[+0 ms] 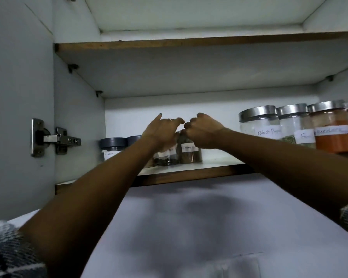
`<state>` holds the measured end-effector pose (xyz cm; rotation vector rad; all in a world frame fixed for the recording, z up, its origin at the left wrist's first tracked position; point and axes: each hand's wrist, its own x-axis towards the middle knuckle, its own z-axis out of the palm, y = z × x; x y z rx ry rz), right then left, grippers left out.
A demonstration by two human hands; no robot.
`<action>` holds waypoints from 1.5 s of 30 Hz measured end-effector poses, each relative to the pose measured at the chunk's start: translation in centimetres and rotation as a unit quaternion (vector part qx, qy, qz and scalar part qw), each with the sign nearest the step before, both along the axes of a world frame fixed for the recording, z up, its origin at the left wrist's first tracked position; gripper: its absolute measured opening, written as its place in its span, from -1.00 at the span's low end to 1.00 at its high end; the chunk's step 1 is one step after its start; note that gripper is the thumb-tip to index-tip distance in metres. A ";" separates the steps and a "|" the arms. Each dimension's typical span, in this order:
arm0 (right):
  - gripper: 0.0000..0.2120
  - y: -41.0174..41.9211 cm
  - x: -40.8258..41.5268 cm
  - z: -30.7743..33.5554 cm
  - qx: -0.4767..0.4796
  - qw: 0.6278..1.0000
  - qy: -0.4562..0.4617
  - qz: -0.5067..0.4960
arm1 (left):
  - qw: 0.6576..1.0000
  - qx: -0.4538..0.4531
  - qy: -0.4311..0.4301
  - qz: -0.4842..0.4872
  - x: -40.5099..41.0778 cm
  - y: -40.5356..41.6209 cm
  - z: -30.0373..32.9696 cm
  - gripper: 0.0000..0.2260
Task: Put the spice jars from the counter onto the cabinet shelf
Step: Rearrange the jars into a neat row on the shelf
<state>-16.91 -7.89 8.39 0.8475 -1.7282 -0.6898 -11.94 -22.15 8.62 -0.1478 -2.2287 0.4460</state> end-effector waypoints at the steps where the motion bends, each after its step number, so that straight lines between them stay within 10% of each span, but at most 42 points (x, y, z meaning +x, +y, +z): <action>1: -0.73 0.8 0.9 0.2 0.027 0.999 0.033 0.015 | 0.999 -0.030 0.032 -0.016 1.1 0.5 0.5 -0.66; 10: -0.84 9.8 9.0 3.5 -0.019 0.997 0.057 0.055 | 0.978 -0.043 0.143 -0.144 8.8 5.0 3.5 -0.78; 26: -0.92 24.7 9.7 2.9 -0.193 0.975 -0.045 0.099 | 0.987 -0.037 0.068 -0.142 9.4 17.3 2.3 -0.79; 35: -0.30 28.5 5.1 0.0 -0.227 0.925 -0.305 0.020 | 0.995 0.063 -0.039 -0.072 6.9 21.2 0.2 -0.63; 45: -0.40 28.3 2.2 -0.6 -0.227 0.916 -0.320 0.079 | 0.994 0.095 -0.006 -0.048 4.9 21.0 -0.5 -0.68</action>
